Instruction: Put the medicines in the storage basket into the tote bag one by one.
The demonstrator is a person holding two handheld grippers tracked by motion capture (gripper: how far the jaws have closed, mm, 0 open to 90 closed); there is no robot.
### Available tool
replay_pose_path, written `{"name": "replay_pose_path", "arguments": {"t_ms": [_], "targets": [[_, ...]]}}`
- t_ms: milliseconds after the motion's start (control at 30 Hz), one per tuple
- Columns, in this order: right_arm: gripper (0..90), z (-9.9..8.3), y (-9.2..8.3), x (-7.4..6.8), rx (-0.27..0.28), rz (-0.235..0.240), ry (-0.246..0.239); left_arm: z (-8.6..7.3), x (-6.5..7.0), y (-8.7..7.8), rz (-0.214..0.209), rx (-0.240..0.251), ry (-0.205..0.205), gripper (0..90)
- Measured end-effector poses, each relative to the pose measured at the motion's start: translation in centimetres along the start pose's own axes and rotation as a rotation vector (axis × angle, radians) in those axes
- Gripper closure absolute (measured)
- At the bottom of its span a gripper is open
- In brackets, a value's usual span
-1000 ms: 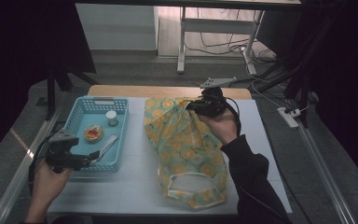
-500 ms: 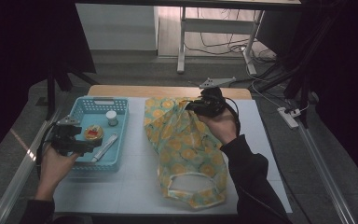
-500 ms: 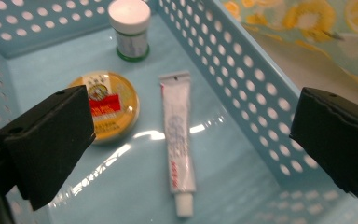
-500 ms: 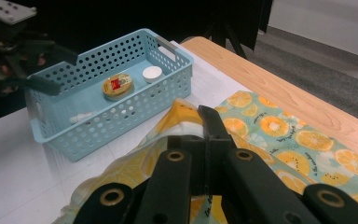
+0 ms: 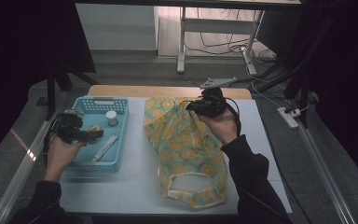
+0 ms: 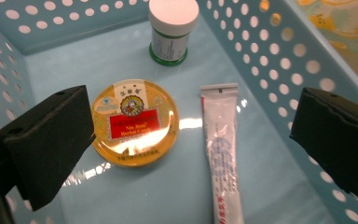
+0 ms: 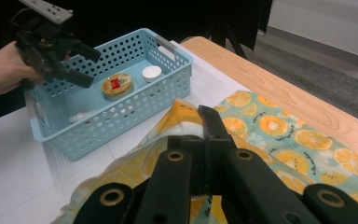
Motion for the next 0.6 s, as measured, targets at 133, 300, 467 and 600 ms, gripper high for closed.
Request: {"name": "replay_pose_path", "arguments": {"t_ms": [133, 300, 467, 600], "targets": [[90.0, 0.0, 0.1, 0.0, -0.001, 0.002, -0.003, 0.4, -0.4, 1.1, 0.015, -0.045, 0.010, 0.0], [90.0, 0.0, 0.0, -0.1, -0.001, 0.002, -0.005, 0.6, -0.8, 2.4, 0.016, -0.098, -0.006, 0.0], [90.0, 0.0, 0.0, 0.0, -0.002, 0.002, -0.004, 1.1, -1.3, 3.4, 0.026, -0.141, -0.008, 0.0], [90.0, 0.0, 0.1, -0.1, -0.002, 0.005, -0.003, 1.3, -1.4, 4.5, 0.048, -0.184, -0.004, 0.0]]}}
Point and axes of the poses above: each handheld gripper's, and its own axes: y roughly forward along the jaws, z roughly out of its top, x roughly to its right, the point moved 1 cm from there along y, roughly forward along the jaws, and after that the axes turned 4 degrees about z, right-handed, at the moved point
